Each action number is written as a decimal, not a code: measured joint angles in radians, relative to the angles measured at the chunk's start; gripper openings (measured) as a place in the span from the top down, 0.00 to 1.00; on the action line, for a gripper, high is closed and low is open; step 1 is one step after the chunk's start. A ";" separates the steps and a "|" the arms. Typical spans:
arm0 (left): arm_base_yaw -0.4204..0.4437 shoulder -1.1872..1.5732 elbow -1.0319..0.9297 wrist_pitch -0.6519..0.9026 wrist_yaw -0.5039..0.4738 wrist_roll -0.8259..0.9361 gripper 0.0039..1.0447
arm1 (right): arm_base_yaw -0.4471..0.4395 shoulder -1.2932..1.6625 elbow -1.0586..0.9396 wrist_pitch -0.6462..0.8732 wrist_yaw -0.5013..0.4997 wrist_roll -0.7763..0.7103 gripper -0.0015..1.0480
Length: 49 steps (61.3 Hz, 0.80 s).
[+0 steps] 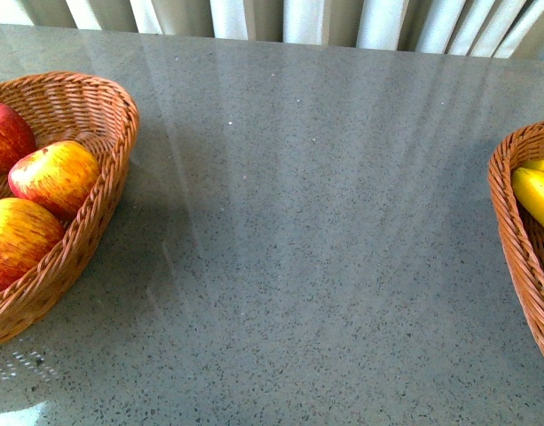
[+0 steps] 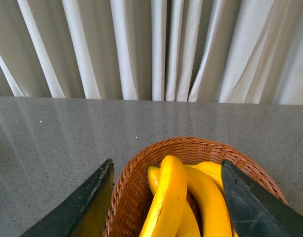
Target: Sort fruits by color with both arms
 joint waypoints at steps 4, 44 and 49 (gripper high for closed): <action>0.000 0.000 0.000 0.000 0.000 0.000 0.09 | 0.000 0.000 0.000 0.000 0.000 0.000 0.22; 0.000 0.000 0.000 0.000 0.000 0.000 0.09 | 0.000 0.000 0.000 0.000 0.000 0.000 0.09; 0.000 0.000 0.000 0.000 0.000 0.000 0.09 | 0.000 0.000 0.000 0.000 0.000 0.000 0.09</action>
